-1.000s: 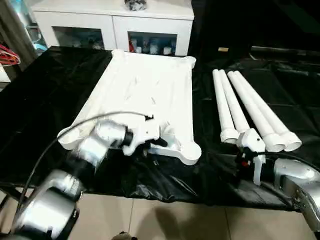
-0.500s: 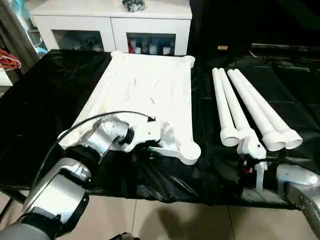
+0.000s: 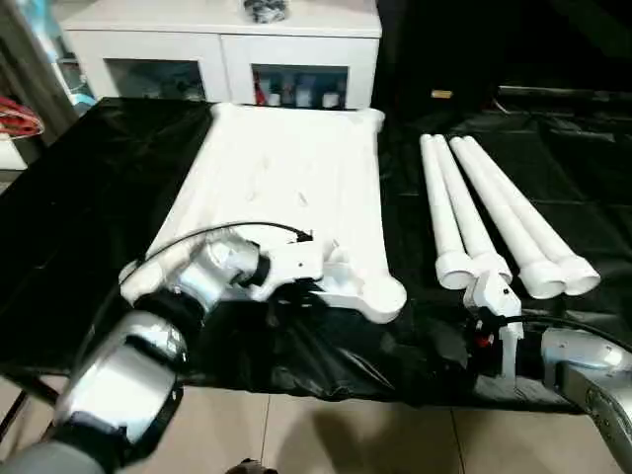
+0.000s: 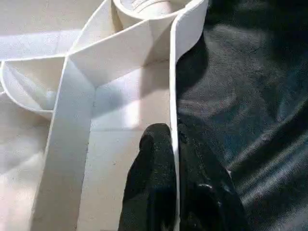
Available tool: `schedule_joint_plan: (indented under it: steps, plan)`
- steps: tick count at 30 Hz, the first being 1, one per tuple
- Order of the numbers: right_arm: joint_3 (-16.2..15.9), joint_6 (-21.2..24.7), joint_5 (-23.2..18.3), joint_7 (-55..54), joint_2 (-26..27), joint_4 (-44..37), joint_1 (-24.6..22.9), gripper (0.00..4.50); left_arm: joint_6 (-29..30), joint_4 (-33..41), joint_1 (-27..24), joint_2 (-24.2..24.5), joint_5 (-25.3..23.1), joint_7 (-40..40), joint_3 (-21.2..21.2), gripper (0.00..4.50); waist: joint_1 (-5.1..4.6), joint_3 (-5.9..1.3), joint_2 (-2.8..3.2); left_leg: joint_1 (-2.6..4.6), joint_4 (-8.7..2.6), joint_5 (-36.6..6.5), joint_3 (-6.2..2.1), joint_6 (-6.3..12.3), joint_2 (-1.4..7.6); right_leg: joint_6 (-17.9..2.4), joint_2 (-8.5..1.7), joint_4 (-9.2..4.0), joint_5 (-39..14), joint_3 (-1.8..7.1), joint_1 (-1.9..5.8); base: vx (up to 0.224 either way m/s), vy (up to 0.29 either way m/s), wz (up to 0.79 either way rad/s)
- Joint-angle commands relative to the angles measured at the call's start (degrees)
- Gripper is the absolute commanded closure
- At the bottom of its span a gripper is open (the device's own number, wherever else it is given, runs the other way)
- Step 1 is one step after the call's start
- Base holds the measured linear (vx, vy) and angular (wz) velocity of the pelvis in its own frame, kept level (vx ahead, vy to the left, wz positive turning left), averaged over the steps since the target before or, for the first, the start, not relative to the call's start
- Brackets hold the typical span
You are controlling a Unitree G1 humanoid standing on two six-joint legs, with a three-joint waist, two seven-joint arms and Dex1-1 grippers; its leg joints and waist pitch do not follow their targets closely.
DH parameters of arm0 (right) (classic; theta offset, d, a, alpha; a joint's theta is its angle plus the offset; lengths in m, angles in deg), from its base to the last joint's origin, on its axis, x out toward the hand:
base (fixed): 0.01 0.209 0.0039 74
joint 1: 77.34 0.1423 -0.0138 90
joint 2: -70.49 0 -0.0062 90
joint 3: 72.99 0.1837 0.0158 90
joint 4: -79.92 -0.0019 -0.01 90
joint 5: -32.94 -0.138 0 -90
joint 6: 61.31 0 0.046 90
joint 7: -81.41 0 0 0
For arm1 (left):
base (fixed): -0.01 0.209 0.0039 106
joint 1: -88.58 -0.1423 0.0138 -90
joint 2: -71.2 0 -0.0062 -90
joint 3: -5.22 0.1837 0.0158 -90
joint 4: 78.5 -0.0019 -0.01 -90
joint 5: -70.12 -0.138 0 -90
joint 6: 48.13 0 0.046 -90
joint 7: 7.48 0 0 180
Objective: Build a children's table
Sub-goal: Move table base
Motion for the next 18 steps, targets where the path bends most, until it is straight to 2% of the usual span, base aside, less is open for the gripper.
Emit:
schedule_joint_plan:
  steps: [1,4,6,8,9,13,16,18]
  plan:
    - [0.15,-0.44,0.48,-0.68,-0.15,-1.7,0.11,0.0,3.05,4.92,-2.66,-0.95,1.71,-2.48,-1.47,4.48,0.34,-3.11,-0.96,1.2,-5.24,-12.18,-1.73,3.79,4.61,-18.19,-3.92,-3.78,-5.43,1.5,2.6,0.0,0.0,0.0]
    - [0.41,-0.54,0.62,-0.95,-0.2,-1.56,0.28,0.0,7.19,10.63,-5.82,-1.67,1.81,-4.7,-2.03,4.48,0.26,-3.09,-0.93,1.22,-5.3,-12.65,-1.73,3.69,4.56,-17.12,-3.74,-4.07,-8.38,1.52,2.42,0.0,0.0,0.0]
    - [0.53,-0.54,0.67,-1.09,-0.23,-1.58,0.36,0.0,10.96,14.54,-8.04,-2.18,1.23,-6.39,-2.15,4.48,0.22,-3.12,-0.95,1.19,-5.36,-12.41,-1.82,3.59,4.73,-17.09,-3.85,-3.91,-8.02,1.54,2.55,0.0,0.0,0.0]
    - [0.51,-0.6,0.7,-1.15,-0.24,-1.57,0.41,0.0,14.12,17.63,-9.81,-2.54,0.76,-7.77,-2.07,4.48,0.12,-2.98,-0.71,1.33,-5.45,-13.71,-1.77,3.35,4.71,-16.51,-3.76,-4.27,-10.79,1.55,2.28,0.0,0.0,0.0]
    - [0.49,-0.64,0.77,-1.22,-0.24,-1.51,0.51,0.0,15.34,18.37,-10.35,-2.88,0.22,-9.13,-2.11,4.48,0.05,-2.9,-0.89,1.27,-5.53,-14.39,-1.79,3.1,4.66,-15.94,-3.69,-4.41,-12.38,1.56,2.27,0.0,0.0,0.0]
    - [0.23,-0.84,1.05,-1.69,-0.16,-1.18,0.97,0.0,19.53,21.77,-12.01,-4.01,-1.62,-13.19,-2.24,4.48,-0.18,-2.72,-0.83,1.24,-5.78,-16.32,-1.98,1.99,4.47,-13.72,-3.56,-4.93,-16.91,1.58,2.02,0.0,0.0,0.0]
    - [0.14,-0.94,1.15,-1.99,-0.14,-1.04,1.09,0.0,20.83,22.98,-12.18,-4.33,-2.05,-14.3,-2.18,4.48,-0.3,-2.81,-0.88,1.19,-5.74,-16.17,-1.99,1.93,4.36,-12.86,-3.49,-5.11,-17.25,1.65,1.91,0.0,0.0,0.0]
    - [0.14,-0.81,1.21,-2.15,-0.18,-0.95,1.13,0.0,23.83,24.41,-12.26,-4.52,-3.01,-16.42,-2.36,4.48,-0.32,-2.86,-0.89,1.13,-5.75,-15.94,-2.0,1.99,4.34,-12.76,-3.46,-5.02,-16.69,1.63,1.96,0.0,0.0,0.0]
